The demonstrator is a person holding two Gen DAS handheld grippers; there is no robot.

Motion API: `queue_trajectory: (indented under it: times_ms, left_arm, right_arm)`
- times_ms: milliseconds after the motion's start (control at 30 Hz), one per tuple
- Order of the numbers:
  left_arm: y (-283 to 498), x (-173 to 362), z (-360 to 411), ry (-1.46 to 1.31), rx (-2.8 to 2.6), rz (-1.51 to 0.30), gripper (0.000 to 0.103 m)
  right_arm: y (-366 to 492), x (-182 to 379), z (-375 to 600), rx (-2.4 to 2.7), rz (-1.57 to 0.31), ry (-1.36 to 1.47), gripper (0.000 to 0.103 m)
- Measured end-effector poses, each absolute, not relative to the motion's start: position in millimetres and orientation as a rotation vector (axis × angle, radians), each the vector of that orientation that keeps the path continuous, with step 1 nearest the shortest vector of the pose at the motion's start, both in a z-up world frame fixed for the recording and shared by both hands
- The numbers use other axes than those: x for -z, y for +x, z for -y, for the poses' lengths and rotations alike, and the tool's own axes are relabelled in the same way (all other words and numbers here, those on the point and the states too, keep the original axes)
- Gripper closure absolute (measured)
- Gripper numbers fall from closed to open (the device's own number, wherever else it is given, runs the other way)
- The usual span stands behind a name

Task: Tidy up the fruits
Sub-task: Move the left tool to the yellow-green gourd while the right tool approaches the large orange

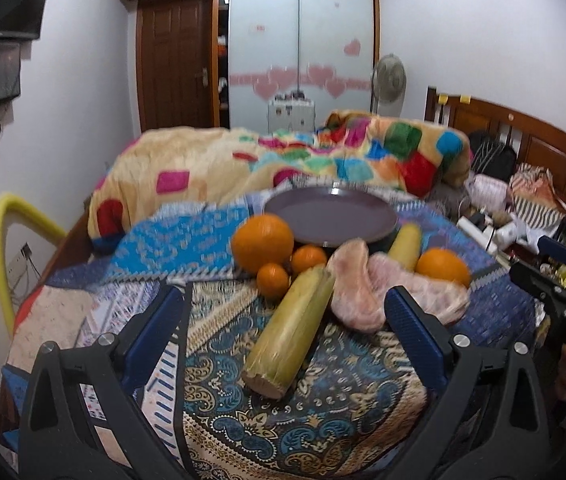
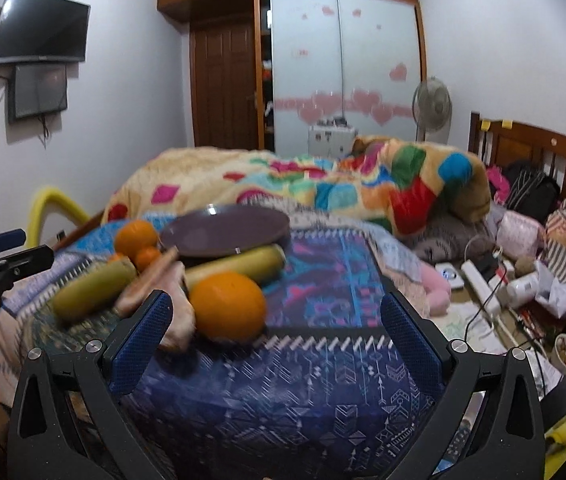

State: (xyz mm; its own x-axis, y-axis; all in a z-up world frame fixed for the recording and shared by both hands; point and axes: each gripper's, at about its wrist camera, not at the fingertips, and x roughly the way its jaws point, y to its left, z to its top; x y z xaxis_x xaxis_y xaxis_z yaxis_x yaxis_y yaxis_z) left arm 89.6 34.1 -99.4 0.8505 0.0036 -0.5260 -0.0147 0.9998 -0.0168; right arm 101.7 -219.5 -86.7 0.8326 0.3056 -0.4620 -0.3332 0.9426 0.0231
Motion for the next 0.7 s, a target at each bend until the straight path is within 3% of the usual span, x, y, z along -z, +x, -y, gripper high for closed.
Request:
queue_trajectory:
  times_ms: [133,267,367,467,700]
  left_arm:
    - [106,117,-38,-0.028,0.004,-0.623,0.016]
    - [119,129,-38,-0.023,0.020,-0.665,0.023]
    - [125,134,-37,-0.006,0.033,-0.683,0.028]
    - [130,140,-36,0.008,0.043,-0.700,0.034]
    - [143,154,-35,0.015,0.075,-0.751,0.047]
  right_arm:
    - [112,98,220,-0.364,-0.530,-0.062,0.000]
    - [123,106,215,-0.398,-0.558,-0.061,0.001]
    - [126,113,210,-0.430,-0.581,-0.073,0.005]
    - [130,120,203,-0.463,-0.618,-0.100,0.017]
    - [143,126,202,-0.528,-0.660,-0.067,0.019]
